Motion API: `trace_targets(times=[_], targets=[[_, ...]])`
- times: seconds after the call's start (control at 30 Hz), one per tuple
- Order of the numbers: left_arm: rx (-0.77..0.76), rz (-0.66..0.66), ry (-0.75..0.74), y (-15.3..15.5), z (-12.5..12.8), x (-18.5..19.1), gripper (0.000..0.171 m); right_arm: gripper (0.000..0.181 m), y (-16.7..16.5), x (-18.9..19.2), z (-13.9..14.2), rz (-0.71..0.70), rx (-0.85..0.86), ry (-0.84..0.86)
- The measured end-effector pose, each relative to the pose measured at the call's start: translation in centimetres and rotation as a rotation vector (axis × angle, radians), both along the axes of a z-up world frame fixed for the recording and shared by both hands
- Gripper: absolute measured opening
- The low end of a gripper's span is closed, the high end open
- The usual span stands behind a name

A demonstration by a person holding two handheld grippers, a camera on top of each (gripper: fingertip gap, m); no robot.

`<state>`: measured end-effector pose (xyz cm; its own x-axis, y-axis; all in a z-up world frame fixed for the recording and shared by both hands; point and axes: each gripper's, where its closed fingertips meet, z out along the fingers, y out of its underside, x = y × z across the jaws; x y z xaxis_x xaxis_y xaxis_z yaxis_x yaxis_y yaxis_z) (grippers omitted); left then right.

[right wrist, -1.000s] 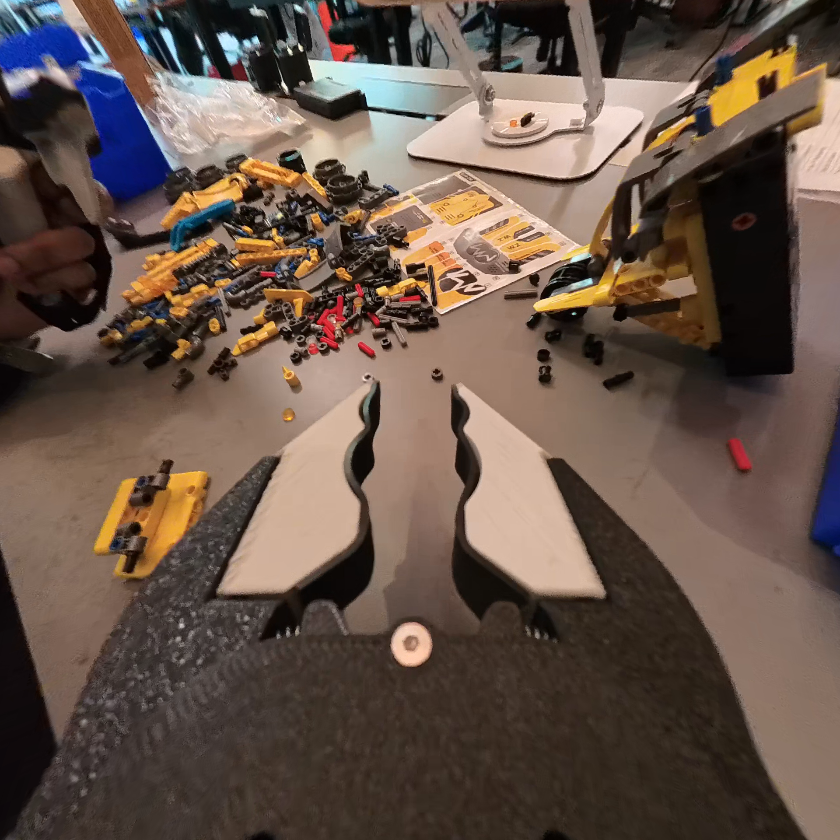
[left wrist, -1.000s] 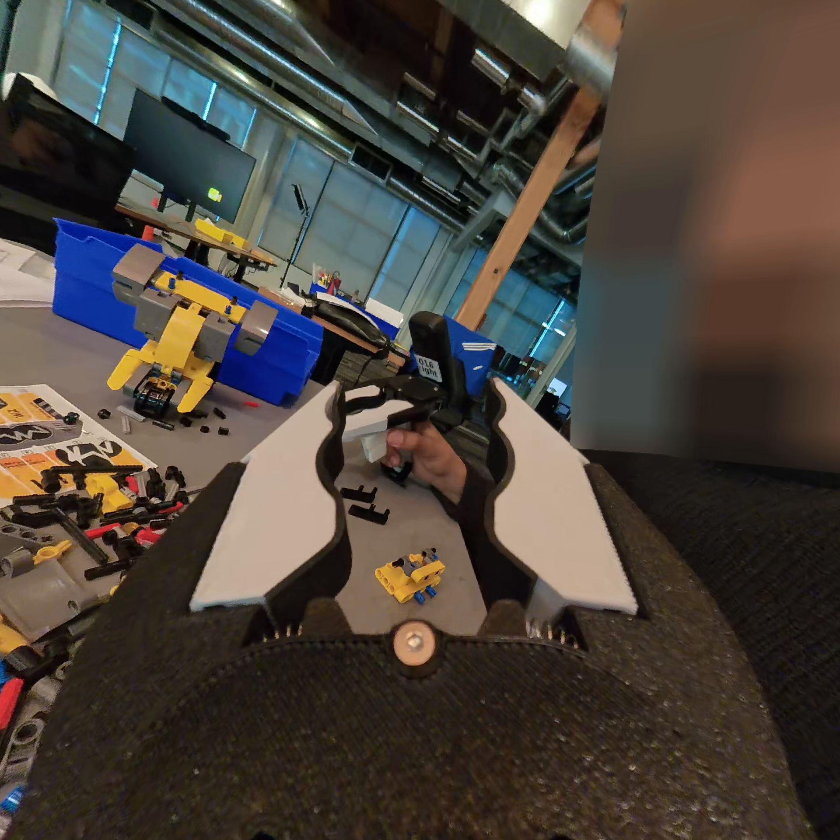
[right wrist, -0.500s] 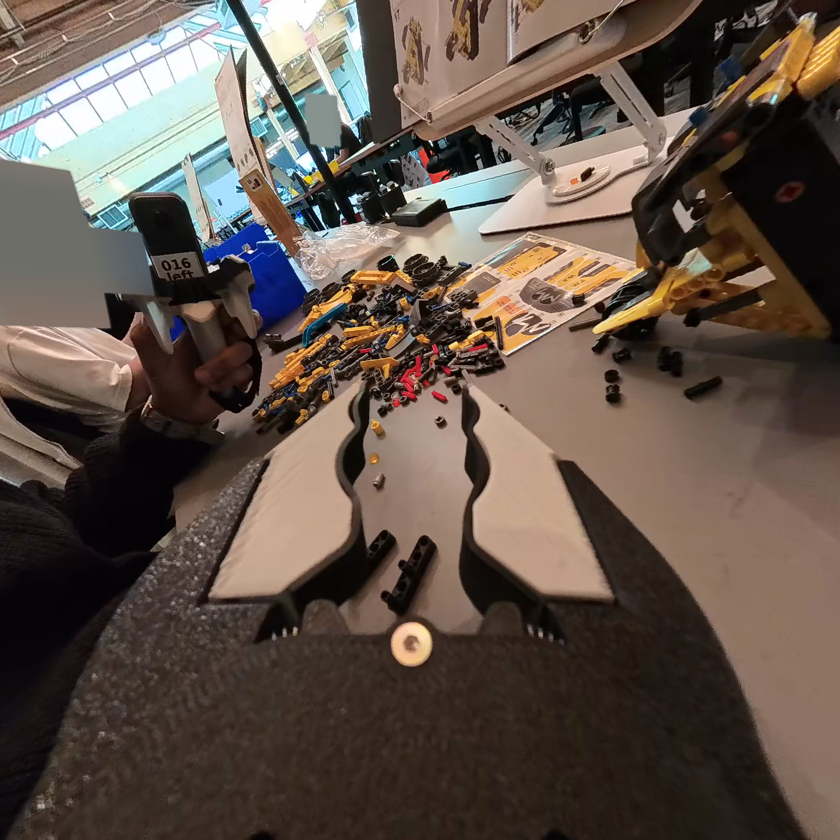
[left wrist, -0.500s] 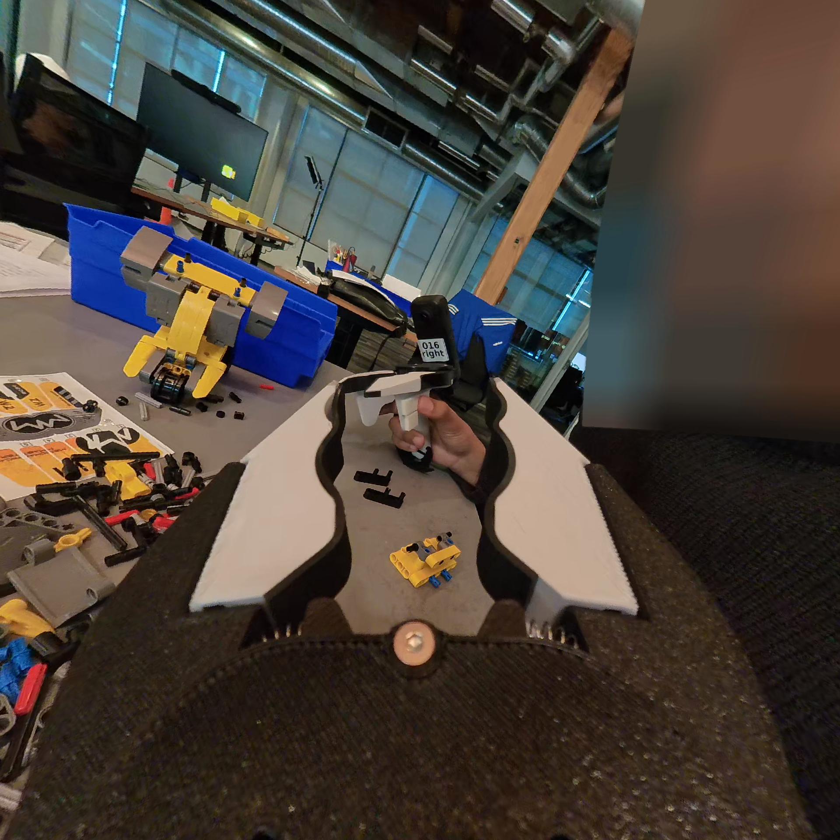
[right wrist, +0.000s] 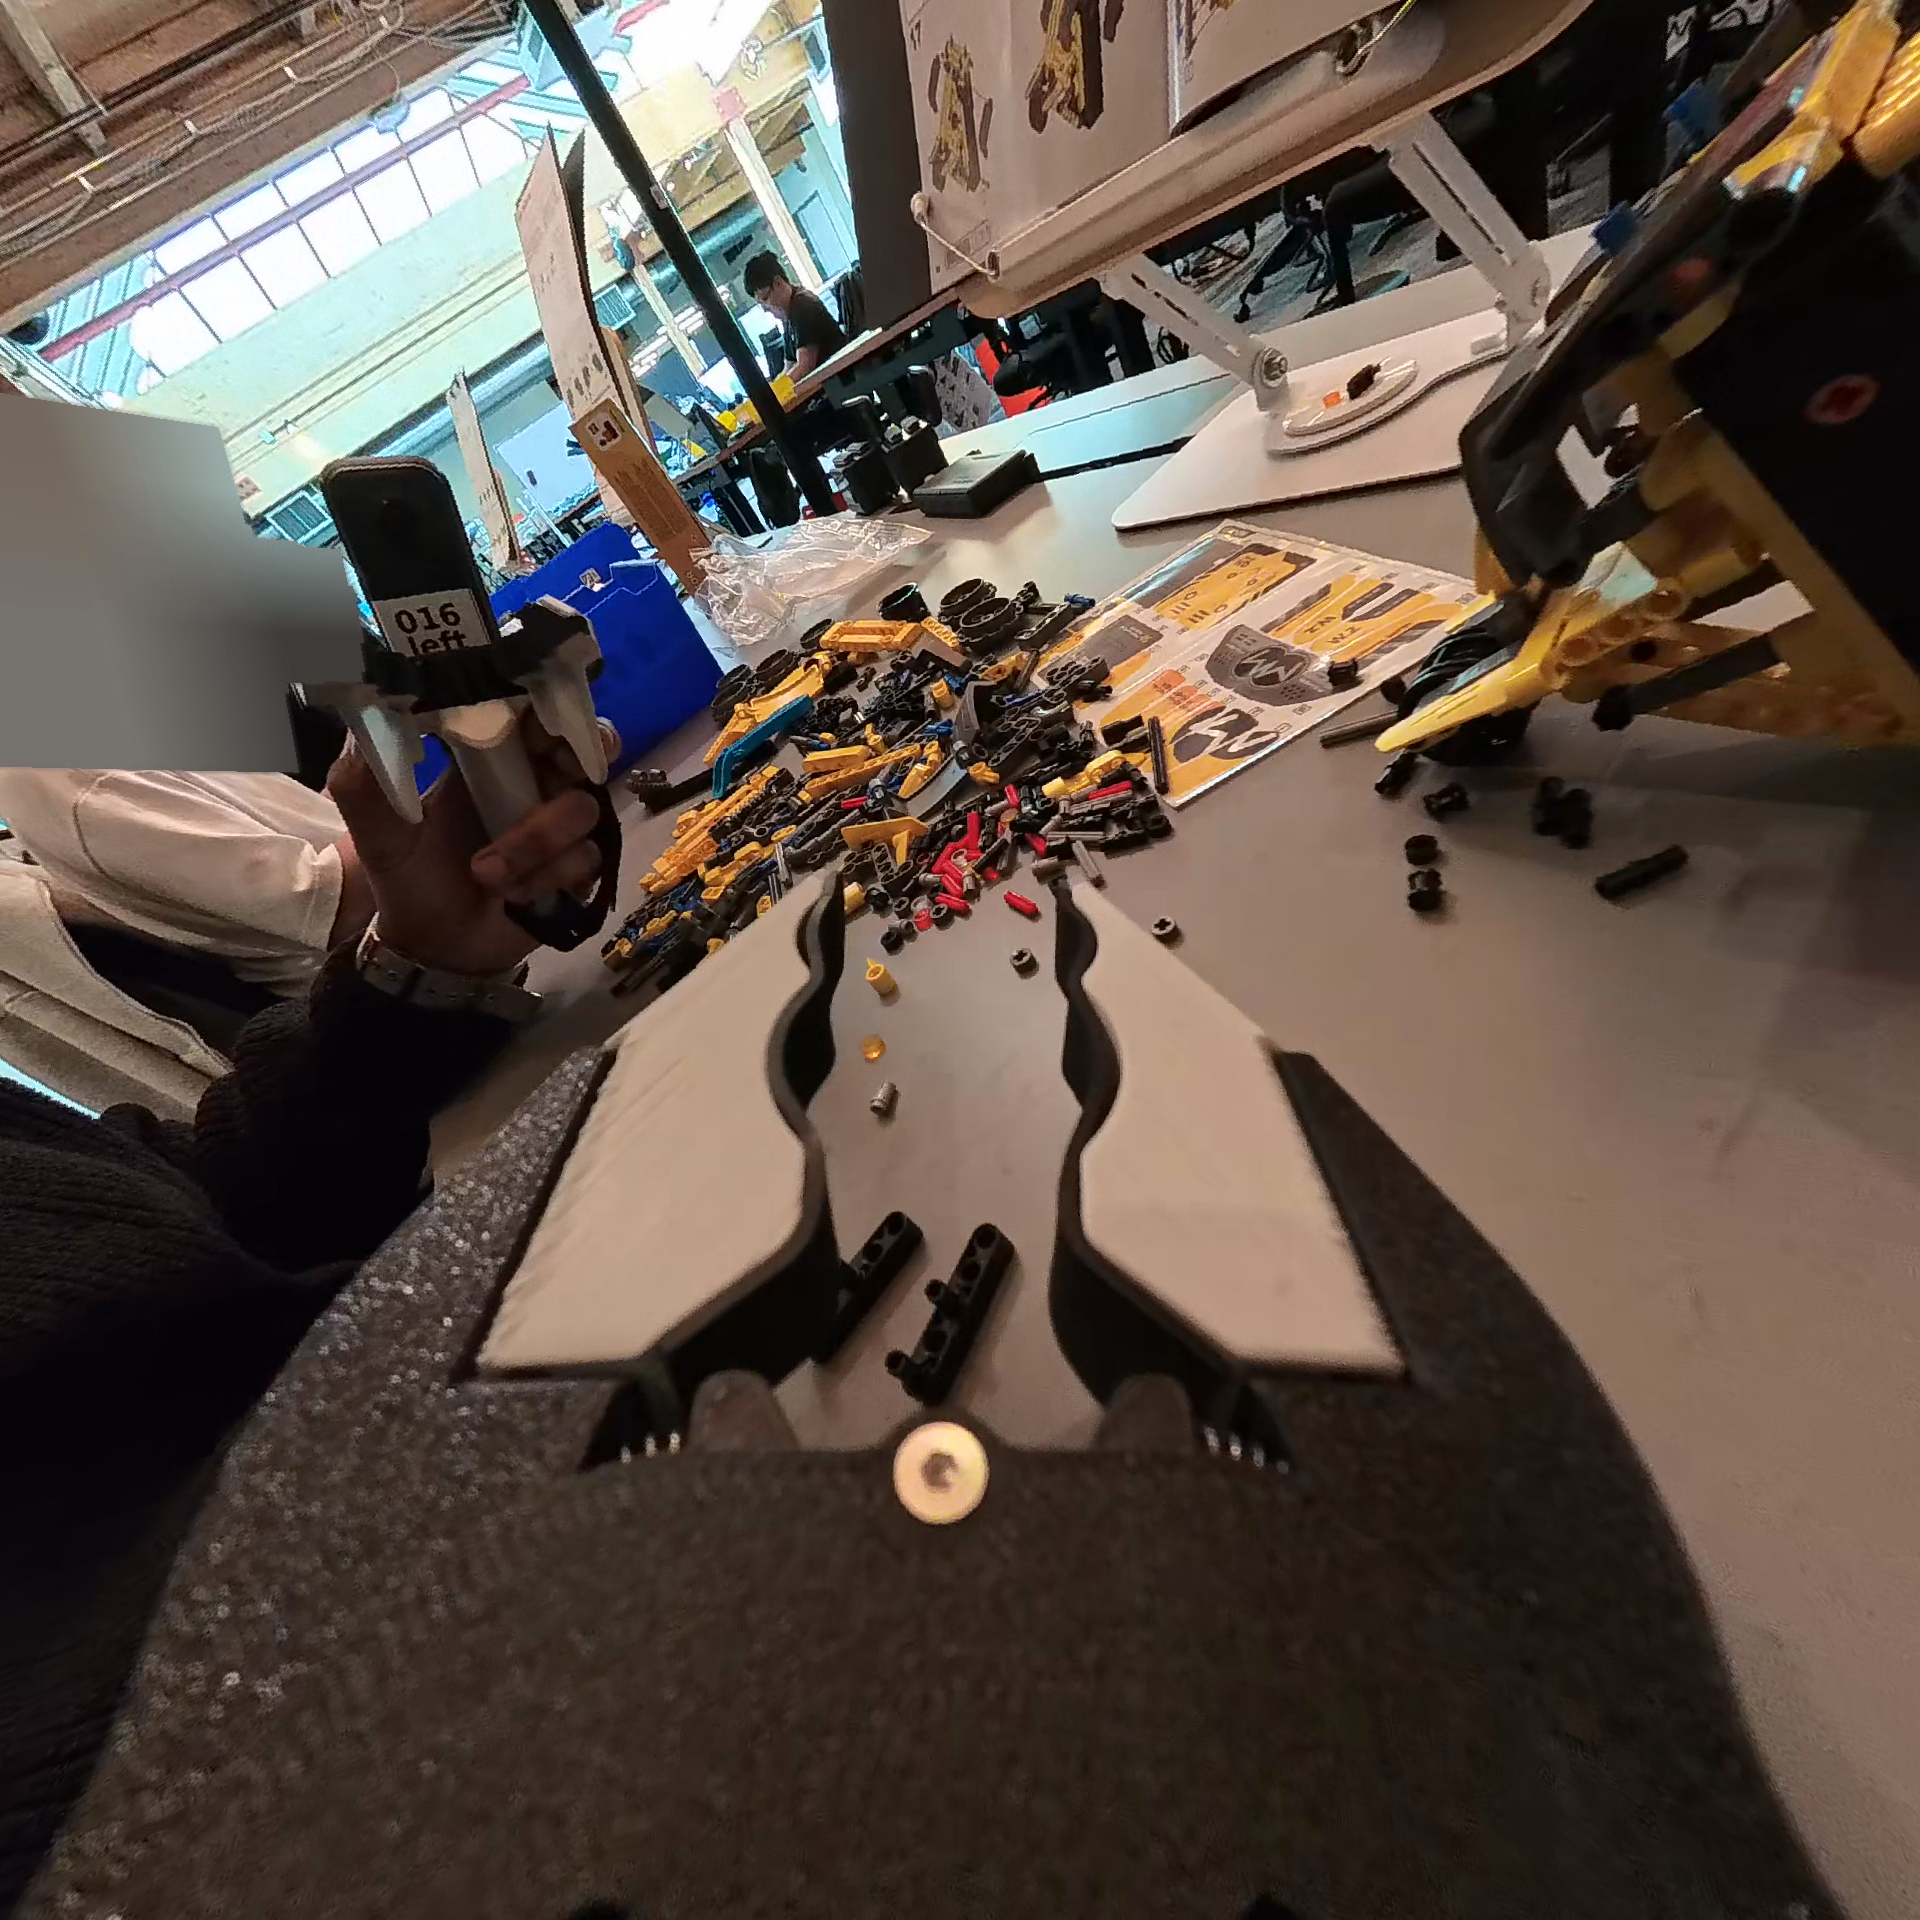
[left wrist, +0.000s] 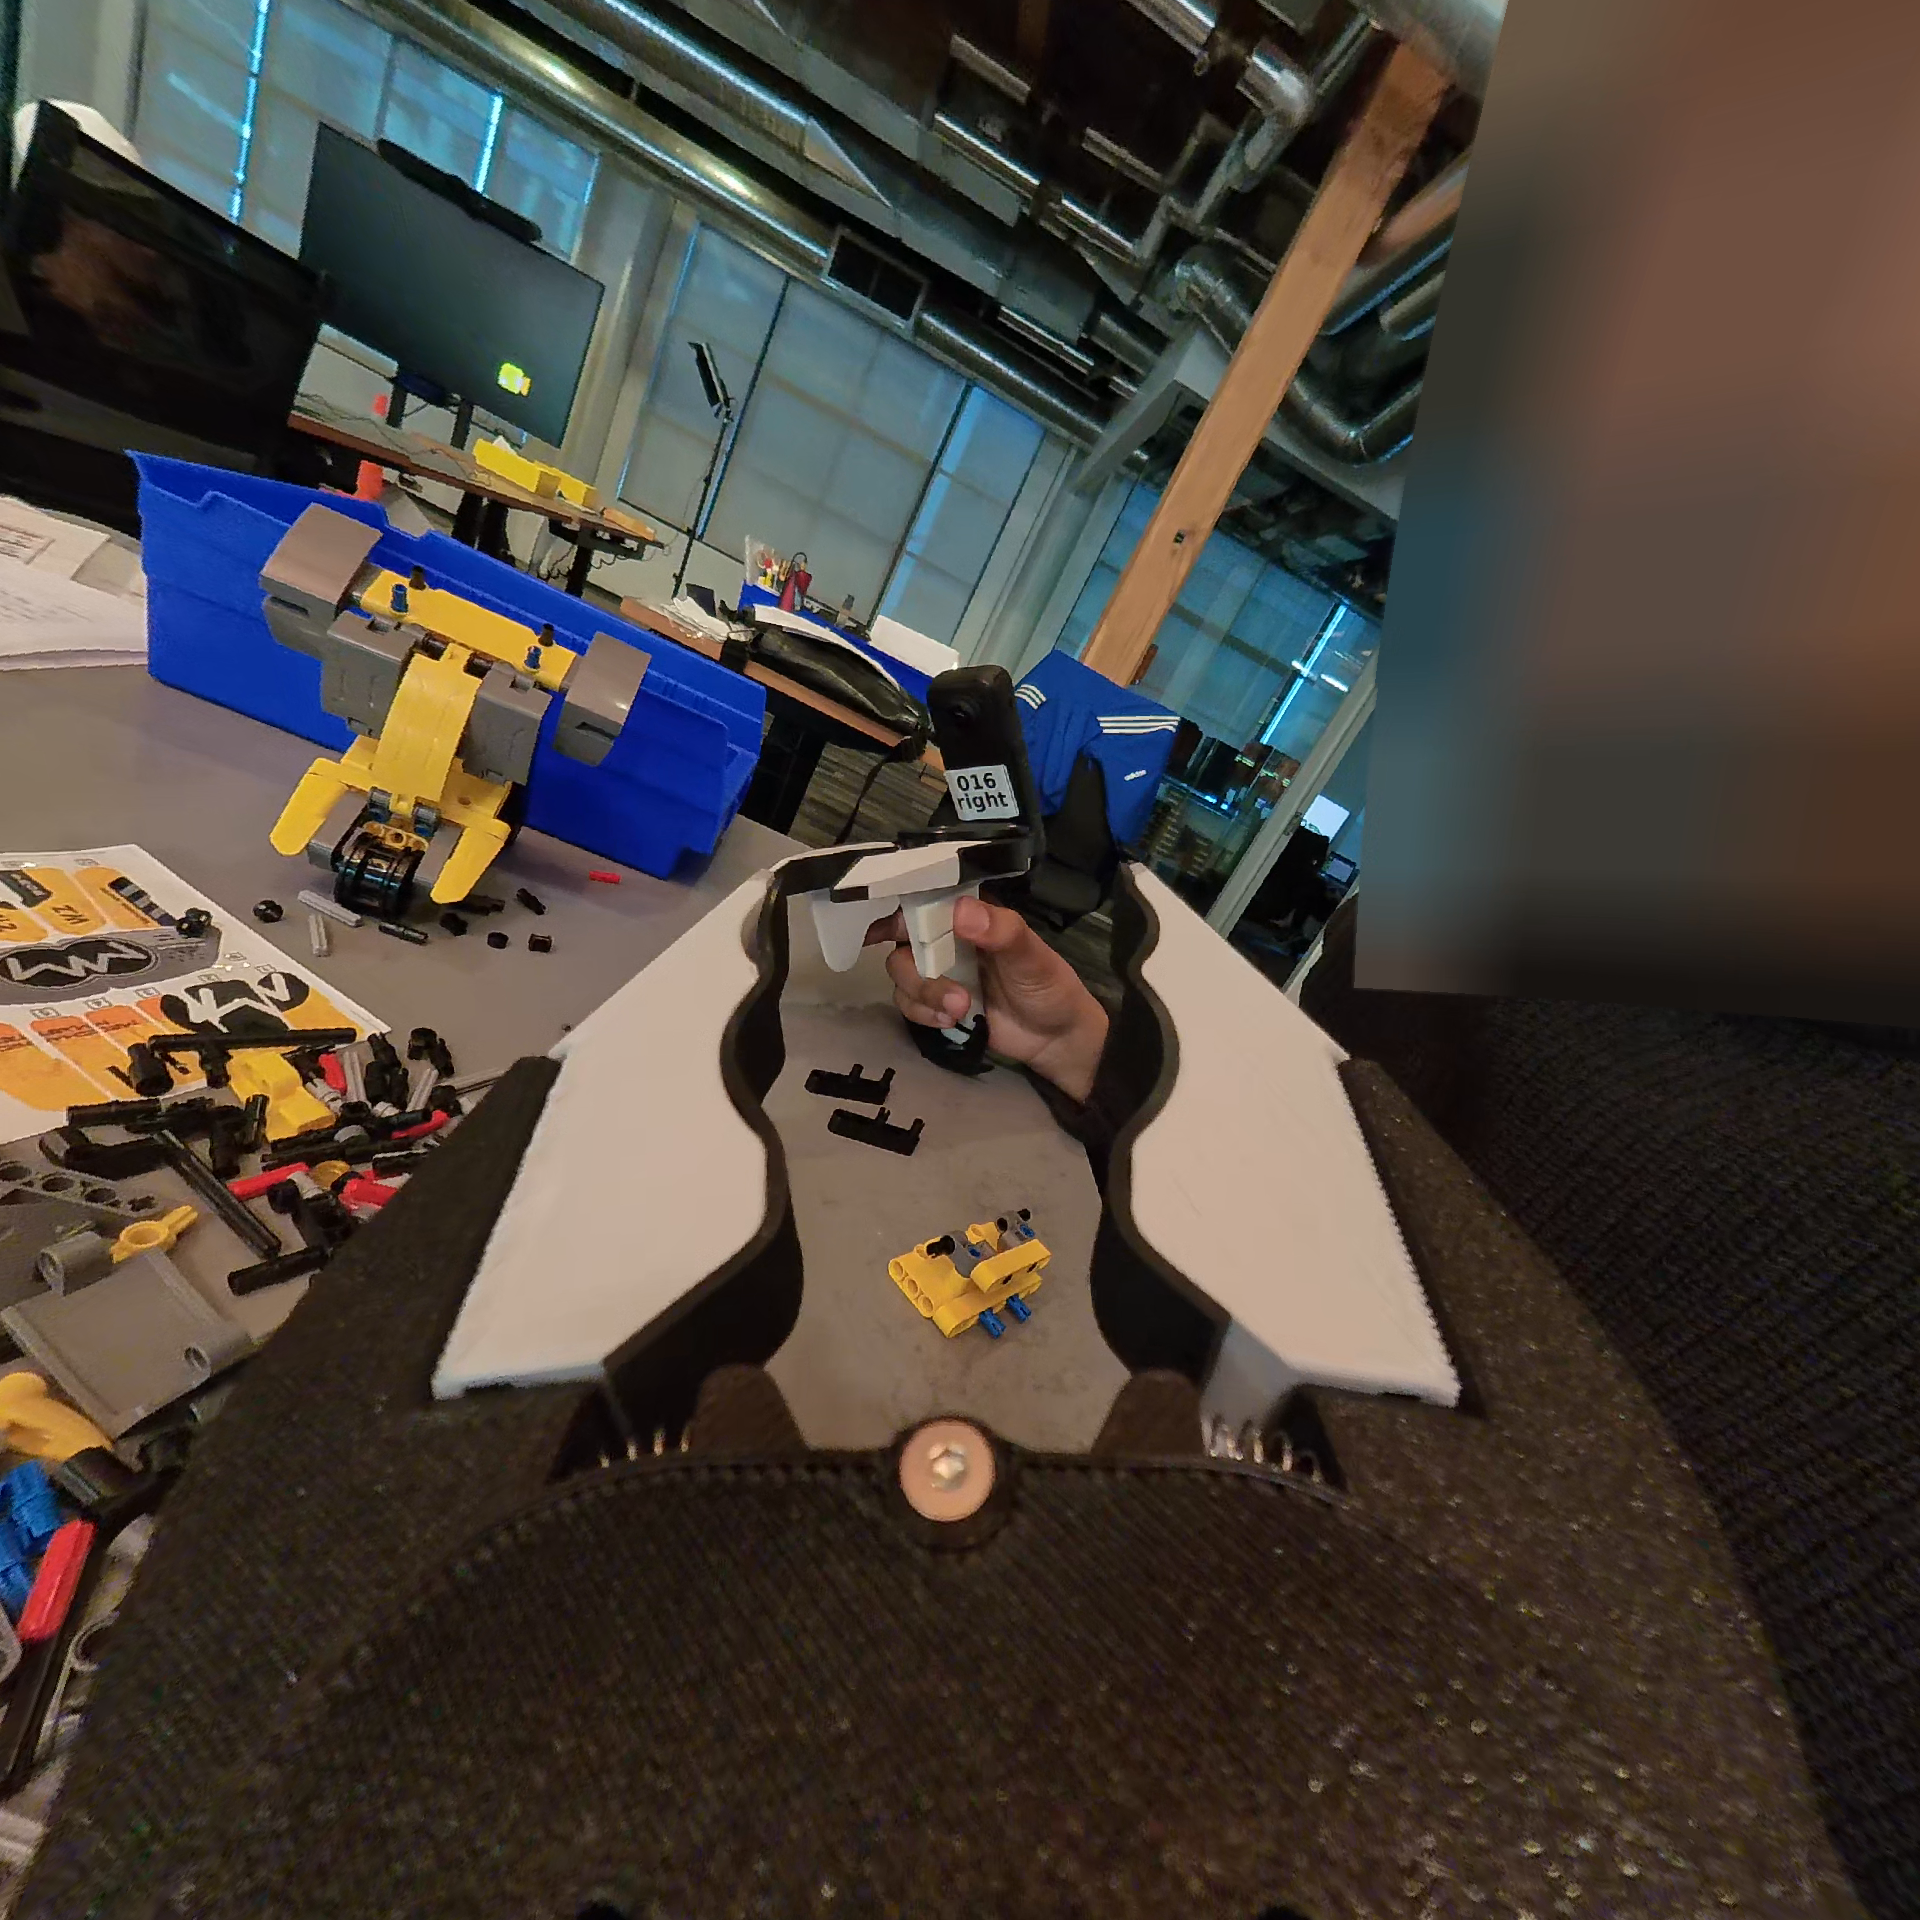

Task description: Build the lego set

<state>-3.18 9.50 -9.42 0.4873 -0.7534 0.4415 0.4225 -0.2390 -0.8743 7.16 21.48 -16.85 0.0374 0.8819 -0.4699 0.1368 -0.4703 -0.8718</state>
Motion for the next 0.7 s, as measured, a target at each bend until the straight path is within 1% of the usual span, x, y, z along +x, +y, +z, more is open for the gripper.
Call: trace_targets(times=[0.2, 0.4, 0.53, 0.7], targets=[[0.003, 0.000, 0.002, -0.01, 0.03, 0.01, 0.061, 0.039, -0.05, -0.05, -0.06, 0.003, 0.002, -0.004], [0.050, 0.043, -0.004, -0.24, 0.79, -0.70, 0.059, 0.039, -0.05, -0.09, -0.14, 0.003, 0.000, -0.009], [0.044, 0.031, -0.025, -0.26, 0.85, -0.75, 0.059, 0.039, -0.06, -0.12, -0.20, 0.004, 0.000, -0.012], [0.039, 0.036, -0.010, -0.15, 0.67, -0.66, 0.059, 0.039, -0.05, -0.10, -0.20, 0.003, 0.002, -0.013]])
